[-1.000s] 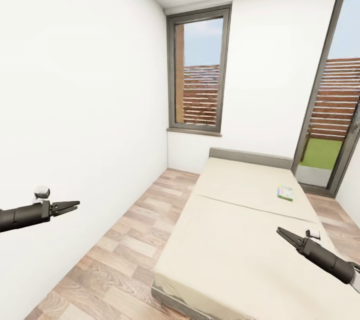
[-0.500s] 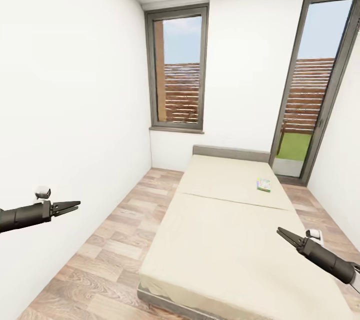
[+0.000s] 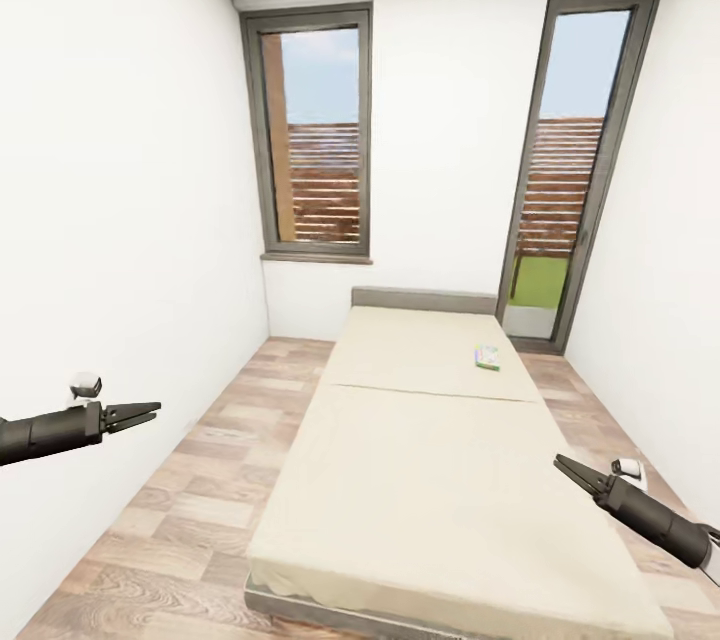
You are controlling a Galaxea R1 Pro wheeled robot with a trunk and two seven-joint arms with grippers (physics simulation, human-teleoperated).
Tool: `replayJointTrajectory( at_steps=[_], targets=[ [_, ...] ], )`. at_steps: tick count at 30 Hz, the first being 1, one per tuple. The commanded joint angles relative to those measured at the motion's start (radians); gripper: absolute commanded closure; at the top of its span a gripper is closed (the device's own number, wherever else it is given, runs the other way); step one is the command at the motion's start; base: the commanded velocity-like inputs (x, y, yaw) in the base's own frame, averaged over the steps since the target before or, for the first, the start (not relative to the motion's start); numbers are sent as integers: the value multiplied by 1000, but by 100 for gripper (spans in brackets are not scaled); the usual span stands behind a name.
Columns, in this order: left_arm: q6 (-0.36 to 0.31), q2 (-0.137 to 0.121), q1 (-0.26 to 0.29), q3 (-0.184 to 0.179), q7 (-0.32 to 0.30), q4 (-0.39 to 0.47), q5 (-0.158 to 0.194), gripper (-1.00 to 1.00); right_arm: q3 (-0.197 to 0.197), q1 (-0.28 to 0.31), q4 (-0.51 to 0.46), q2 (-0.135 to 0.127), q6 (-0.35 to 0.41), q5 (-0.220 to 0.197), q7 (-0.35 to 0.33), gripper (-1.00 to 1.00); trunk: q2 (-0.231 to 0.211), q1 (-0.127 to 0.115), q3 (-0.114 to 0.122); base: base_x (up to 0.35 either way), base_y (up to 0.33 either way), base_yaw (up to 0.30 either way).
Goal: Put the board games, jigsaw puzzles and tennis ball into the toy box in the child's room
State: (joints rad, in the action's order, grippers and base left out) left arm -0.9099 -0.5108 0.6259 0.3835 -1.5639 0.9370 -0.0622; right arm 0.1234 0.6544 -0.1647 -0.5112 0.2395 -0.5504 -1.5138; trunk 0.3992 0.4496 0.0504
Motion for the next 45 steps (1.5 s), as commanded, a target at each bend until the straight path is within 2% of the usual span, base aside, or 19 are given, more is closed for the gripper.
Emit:
replayJointTrajectory(
  at_steps=[1, 33, 45],
  targets=[
    [-10, 0, 0, 2, -7, 1, -7, -100, 5, 1, 1, 0, 11, 4, -3, -100, 1, 0, -1, 0, 0, -268],
    [-8, 1, 0, 2, -7, -4, -7, -100, 5, 1, 1, 1, 11, 4, -3, -100, 1, 0, 6, 0, 0, -277],
    [-7, 4, 0, 2, -7, -4, -7, -100, 5, 1, 1, 2, 11, 4, 16, -100, 1, 0, 12, 4, -4, -278]
  ],
)
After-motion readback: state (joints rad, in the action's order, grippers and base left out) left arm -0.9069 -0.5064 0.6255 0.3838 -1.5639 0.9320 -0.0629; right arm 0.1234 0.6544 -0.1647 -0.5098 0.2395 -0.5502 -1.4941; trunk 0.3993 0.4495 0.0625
